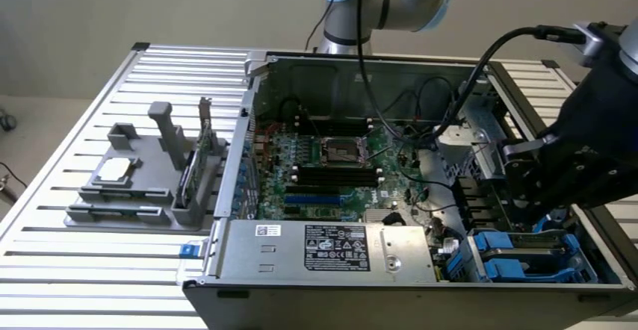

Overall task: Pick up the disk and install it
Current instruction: 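Insert the first disk wire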

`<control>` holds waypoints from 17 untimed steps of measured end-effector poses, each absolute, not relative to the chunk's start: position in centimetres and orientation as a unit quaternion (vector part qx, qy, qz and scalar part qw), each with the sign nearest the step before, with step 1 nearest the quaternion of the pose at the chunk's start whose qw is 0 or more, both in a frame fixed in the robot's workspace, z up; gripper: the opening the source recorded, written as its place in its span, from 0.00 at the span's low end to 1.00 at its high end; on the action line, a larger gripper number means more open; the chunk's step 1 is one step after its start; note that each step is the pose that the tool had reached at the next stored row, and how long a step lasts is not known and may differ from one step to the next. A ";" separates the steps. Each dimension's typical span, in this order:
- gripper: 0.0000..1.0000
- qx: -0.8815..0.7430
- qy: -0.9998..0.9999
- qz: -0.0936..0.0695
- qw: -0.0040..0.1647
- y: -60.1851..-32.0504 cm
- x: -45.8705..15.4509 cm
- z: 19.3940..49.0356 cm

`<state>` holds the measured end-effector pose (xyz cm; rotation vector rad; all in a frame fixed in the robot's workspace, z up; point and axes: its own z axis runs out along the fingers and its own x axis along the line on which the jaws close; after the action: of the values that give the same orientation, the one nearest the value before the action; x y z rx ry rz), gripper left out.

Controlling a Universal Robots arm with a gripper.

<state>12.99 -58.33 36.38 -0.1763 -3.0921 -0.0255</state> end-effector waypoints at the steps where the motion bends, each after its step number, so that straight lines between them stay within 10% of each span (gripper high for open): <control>1: 0.22 -0.066 -0.998 -0.008 0.022 -58.3 13.0 36.3; 17: 0.22 -0.203 -0.979 -0.011 0.021 -58.3 13.0 36.4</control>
<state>12.99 -58.33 36.41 -0.6285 -3.0356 -0.0354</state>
